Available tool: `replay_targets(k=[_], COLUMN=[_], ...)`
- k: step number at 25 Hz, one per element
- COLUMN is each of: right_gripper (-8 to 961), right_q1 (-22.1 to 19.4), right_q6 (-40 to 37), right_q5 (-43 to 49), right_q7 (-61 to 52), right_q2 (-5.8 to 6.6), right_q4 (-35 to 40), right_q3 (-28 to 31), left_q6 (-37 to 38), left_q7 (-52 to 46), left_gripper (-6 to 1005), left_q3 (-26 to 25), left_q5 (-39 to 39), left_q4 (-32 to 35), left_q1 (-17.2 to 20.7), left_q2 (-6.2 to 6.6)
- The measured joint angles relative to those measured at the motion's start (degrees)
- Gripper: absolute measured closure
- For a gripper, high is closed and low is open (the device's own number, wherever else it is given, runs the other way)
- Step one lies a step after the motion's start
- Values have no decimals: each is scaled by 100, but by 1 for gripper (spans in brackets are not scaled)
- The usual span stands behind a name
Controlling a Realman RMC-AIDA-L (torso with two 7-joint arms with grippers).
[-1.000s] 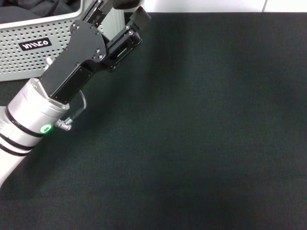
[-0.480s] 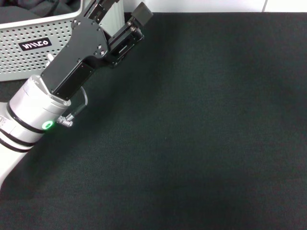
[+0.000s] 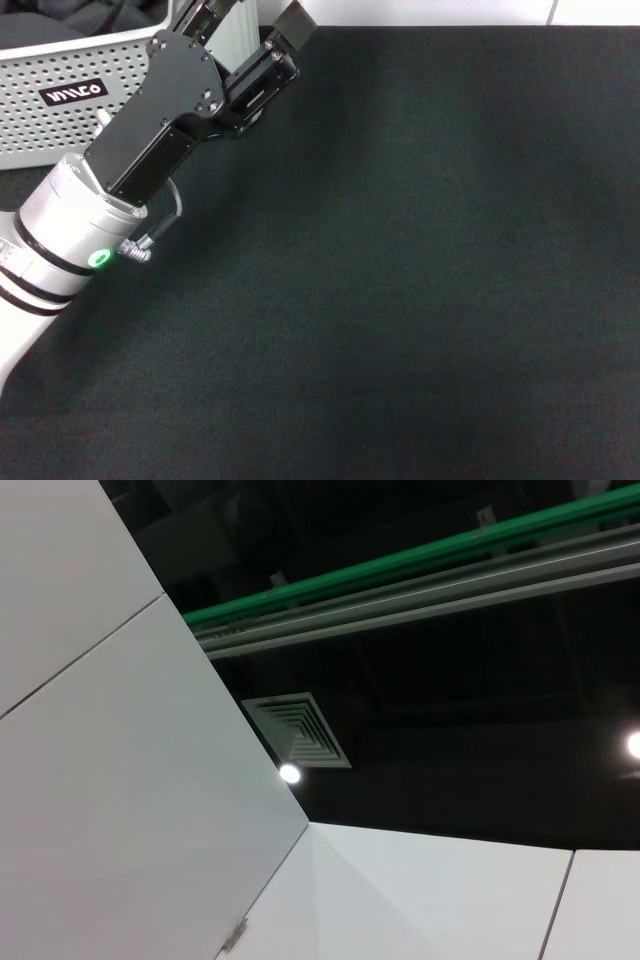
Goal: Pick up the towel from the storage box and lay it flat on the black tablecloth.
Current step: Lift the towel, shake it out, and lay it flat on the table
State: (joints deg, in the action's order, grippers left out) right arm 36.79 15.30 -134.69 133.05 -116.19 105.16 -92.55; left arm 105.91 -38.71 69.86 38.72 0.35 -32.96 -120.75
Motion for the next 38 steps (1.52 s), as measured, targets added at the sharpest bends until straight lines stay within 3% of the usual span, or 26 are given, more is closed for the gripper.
replay_targets(k=[38], right_gripper=[902], right_q1=[75], right_q6=[31], right_q5=[-4], right_q7=[1], right_q2=[0], right_q4=[-62], right_q3=[-93], left_q6=[52], left_q7=[-70], left_gripper=[219], left_q3=[-8], left_q5=[-368], left_q4=[-1], left_q1=[7], left_q2=[0])
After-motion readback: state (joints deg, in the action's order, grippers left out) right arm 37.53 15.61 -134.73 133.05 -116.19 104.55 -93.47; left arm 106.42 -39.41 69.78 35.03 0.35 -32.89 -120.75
